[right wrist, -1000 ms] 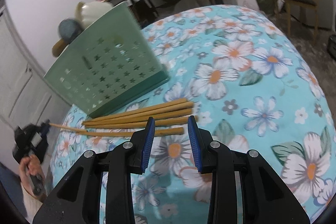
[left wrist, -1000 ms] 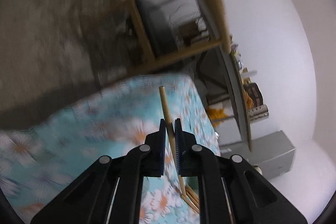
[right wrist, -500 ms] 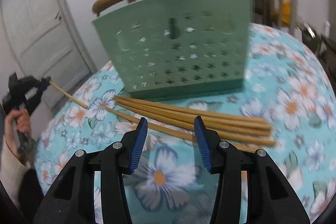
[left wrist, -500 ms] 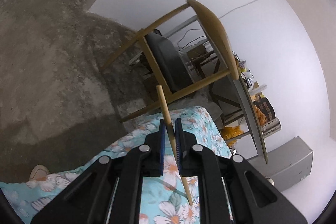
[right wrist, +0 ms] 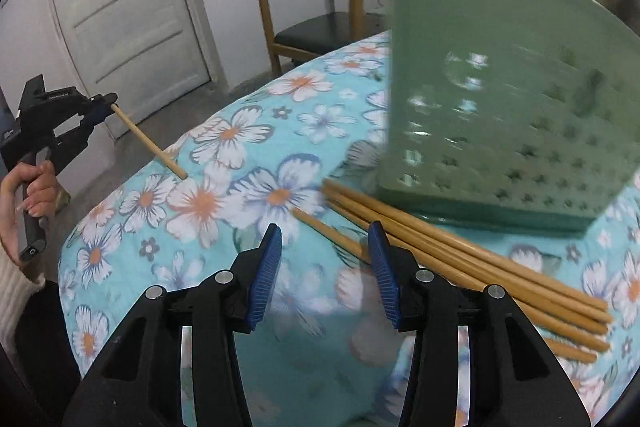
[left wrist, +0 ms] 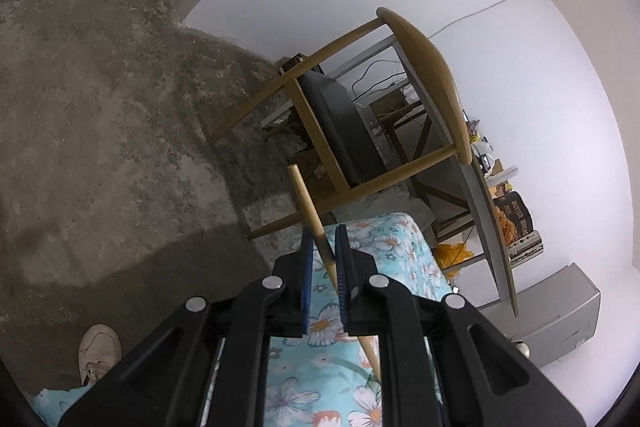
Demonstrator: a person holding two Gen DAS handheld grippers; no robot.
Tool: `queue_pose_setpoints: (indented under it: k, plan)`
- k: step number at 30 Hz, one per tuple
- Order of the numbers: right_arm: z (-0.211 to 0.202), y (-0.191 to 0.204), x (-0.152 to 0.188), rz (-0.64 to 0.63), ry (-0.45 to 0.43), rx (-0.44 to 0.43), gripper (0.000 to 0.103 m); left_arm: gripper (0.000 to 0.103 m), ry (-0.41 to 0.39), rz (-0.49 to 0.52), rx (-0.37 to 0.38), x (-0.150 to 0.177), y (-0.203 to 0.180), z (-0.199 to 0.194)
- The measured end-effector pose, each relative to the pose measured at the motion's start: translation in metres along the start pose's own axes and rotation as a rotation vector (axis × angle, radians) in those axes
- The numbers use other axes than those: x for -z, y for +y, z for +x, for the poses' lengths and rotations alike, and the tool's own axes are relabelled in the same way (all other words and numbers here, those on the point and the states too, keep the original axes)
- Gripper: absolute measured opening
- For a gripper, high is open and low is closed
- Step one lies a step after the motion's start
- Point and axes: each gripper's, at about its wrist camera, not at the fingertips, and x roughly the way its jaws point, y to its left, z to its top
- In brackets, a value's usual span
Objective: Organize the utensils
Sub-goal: 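Close the right tool on a chopstick while the left tool holds its chopstick raised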
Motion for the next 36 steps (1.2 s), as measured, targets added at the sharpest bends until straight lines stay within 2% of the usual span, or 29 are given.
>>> queue_pose_setpoints:
  k: [5, 9, 12, 15, 17, 23, 26, 30, 33, 36]
  plan:
    - [0.017, 0.018, -0.012, -0.086, 0.024, 0.043, 0.041, 0.01, 0.034, -0.022, 0.009, 0.001, 0.011, 0.004]
    - [0.035, 0.026, -0.016, -0.108, 0.082, 0.061, 0.03, 0.01, 0.034, -0.021, 0.007, 0.002, 0.012, 0.003]
    - [0.038, 0.021, -0.017, -0.087, 0.103, 0.052, 0.024, 0.011, 0.034, -0.013, 0.008, 0.004, 0.013, 0.002]
    - [0.037, 0.008, -0.014, -0.048, 0.11, 0.011, 0.024, 0.011, 0.04, -0.033, 0.01, 0.006, 0.014, 0.002]
    - [0.034, 0.005, -0.011, -0.067, 0.123, 0.008, 0.024, 0.011, 0.048, -0.051, 0.013, 0.009, 0.013, 0.003]
    - [0.024, 0.004, 0.0, -0.114, 0.109, 0.024, 0.028, 0.011, 0.067, -0.087, 0.021, 0.012, 0.013, 0.006]
    - [0.014, 0.002, 0.005, -0.097, 0.116, 0.028, 0.047, 0.01, 0.072, -0.088, 0.028, 0.012, 0.012, 0.007]
    - [-0.016, -0.01, 0.017, -0.031, 0.085, -0.016, 0.048, 0.01, 0.075, -0.083, 0.03, 0.013, 0.01, 0.008]
    - [-0.022, -0.005, 0.021, -0.084, 0.076, 0.023, 0.048, 0.01, 0.079, -0.091, 0.034, 0.013, 0.012, 0.009]
    - [-0.017, -0.002, 0.026, -0.174, 0.116, 0.075, 0.048, 0.01, 0.087, -0.103, 0.035, 0.011, 0.014, 0.011]
